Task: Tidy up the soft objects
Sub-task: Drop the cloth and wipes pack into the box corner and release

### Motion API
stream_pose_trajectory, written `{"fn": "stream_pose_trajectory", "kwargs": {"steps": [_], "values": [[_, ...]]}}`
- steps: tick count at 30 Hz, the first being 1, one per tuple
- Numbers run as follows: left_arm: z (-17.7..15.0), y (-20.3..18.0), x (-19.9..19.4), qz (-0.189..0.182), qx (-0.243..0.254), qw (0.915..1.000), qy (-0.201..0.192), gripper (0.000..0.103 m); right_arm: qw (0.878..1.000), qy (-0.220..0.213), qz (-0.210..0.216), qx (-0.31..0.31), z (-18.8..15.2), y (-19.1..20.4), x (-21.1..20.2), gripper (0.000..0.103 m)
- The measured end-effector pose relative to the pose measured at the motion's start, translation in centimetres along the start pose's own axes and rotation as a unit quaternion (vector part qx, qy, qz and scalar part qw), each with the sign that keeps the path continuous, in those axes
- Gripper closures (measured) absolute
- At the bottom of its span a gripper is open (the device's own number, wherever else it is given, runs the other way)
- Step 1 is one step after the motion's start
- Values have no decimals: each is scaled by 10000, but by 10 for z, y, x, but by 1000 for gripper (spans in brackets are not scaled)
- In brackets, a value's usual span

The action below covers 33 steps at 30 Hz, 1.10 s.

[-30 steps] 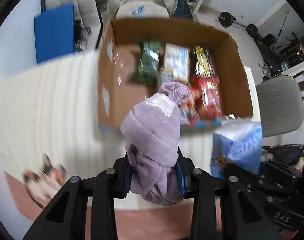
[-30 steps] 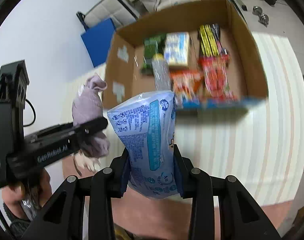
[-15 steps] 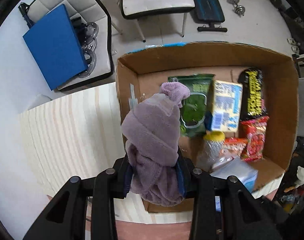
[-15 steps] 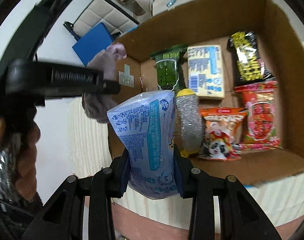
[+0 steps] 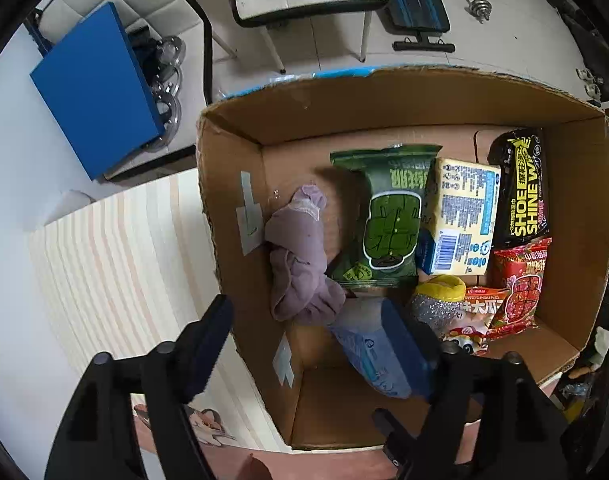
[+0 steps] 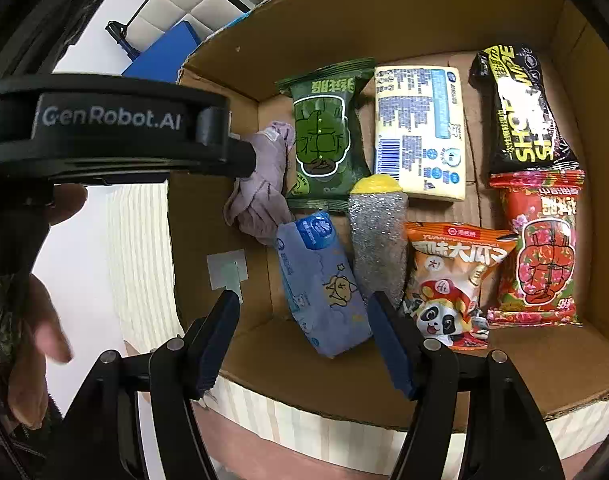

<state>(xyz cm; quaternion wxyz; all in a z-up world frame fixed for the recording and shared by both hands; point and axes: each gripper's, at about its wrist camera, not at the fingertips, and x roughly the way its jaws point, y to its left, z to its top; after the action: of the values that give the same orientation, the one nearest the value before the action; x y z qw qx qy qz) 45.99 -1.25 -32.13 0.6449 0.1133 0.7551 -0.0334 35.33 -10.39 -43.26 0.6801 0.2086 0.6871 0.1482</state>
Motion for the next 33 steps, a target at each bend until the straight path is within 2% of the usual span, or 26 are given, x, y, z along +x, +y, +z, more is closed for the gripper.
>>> {"fn": "stream_pose_trajectory", "kwargs": {"steps": [2, 5, 6, 7, 9, 10, 16, 21, 27, 33], "values": [[-2, 0, -3, -9, -19, 10000, -78, 17, 10000, -30, -55, 0, -2, -3, -5, 34], [-6, 1, -9, -91, -126, 9997, -200, 16, 9997, -90, -207, -34, -5, -10, -15, 22], [-9, 1, -12, -114, -164, 9995, -259, 12, 9996, -117, -270, -39, -6, -13, -21, 19], [-13, 2, -15, -157, -207, 9991, -333, 4, 9993, -145, -329, -52, -8, -16, -25, 17], [-22, 1, -19, -278, -269, 9980, -508, 1, 9979, -219, -593, -138, -12, -22, -38, 1], [-28, 1, -19, -356, -320, 9971, -588, 1, 9967, -259, -740, -188, -15, -27, -45, 0], [-76, -15, -24, -794, -508, 9895, -1097, 1, 9869, -505, -1460, -461, -25, -62, -77, 0], [-116, -35, -38, -663, -634, 9819, -1657, 1, 9795, -758, -1798, -495, -35, -71, -103, 0], [-148, -48, -58, -373, -676, 9737, -2145, 1, 9767, -941, -1902, -332, -46, -81, -118, 0], [-156, -46, -64, -295, -785, 9712, -2232, 1, 9748, -1045, -1950, -269, -55, -87, -131, 0]]}}
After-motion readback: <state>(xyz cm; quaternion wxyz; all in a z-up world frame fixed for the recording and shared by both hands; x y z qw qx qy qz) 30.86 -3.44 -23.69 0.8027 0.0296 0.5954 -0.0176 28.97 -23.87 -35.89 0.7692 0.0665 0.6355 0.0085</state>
